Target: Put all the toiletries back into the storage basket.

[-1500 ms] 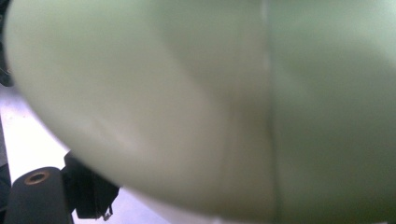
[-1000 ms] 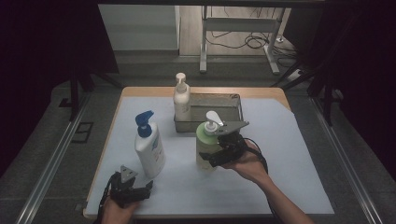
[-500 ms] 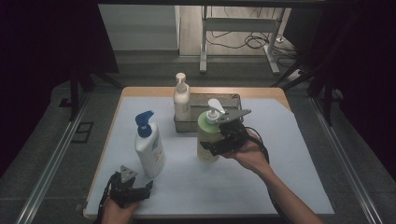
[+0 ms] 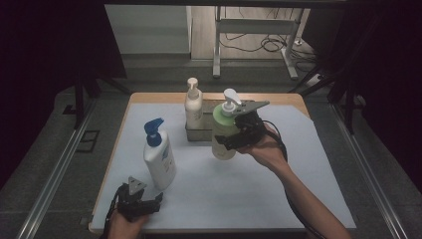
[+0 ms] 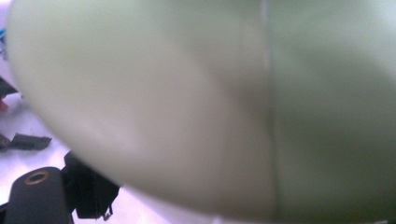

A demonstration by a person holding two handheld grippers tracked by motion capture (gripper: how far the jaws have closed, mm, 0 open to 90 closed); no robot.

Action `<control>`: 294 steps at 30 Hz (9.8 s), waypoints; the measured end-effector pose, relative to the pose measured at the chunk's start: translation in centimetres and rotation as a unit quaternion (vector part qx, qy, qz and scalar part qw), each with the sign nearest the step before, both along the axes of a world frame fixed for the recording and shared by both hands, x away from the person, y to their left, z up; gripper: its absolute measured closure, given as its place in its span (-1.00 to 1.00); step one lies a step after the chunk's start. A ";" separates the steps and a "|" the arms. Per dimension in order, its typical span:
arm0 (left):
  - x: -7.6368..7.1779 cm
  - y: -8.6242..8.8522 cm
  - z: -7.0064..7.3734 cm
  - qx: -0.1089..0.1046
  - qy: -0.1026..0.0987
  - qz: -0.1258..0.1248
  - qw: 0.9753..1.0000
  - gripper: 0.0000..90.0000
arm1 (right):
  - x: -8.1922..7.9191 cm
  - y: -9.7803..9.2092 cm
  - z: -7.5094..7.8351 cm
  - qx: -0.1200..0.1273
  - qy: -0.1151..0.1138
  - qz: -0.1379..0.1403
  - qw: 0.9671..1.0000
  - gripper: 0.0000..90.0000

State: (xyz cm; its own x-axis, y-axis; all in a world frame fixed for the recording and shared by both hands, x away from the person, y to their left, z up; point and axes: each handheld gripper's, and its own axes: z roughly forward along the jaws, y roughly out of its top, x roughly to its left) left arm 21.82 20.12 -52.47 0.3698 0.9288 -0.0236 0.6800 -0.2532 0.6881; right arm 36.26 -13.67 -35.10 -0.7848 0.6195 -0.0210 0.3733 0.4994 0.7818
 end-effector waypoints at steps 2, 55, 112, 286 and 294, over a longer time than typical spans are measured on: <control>0.0 0.0 0.0 0.000 0.000 0.000 1.000 -0.75 | 0.3 0.1 0.3 0.001 -0.003 -0.002 1.000 -0.74; 0.0 0.0 0.0 -0.001 0.001 -0.002 1.000 -0.75 | 9.6 1.9 0.4 -0.005 -0.024 -0.106 0.994 -0.74; 0.0 0.1 0.0 -0.001 0.001 -0.002 1.000 -0.75 | 11.2 2.5 -6.7 -0.036 0.028 -0.105 0.993 -0.74; 0.0 0.0 0.0 -0.003 -0.001 0.000 1.000 -0.75 | 8.8 -1.9 -8.0 -0.004 0.038 -0.112 0.993 0.36; 0.0 0.0 0.0 -0.004 -0.001 0.001 1.000 -0.76 | 7.3 -2.5 -7.1 0.000 0.040 -0.098 0.994 -0.02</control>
State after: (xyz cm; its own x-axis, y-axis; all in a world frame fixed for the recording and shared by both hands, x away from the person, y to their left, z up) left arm 21.80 20.14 -52.52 0.3689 0.9290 -0.0299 0.6782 -0.2471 0.6921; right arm 43.54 -16.16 -42.16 -0.6475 0.7612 0.0363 0.5246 0.4107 0.7457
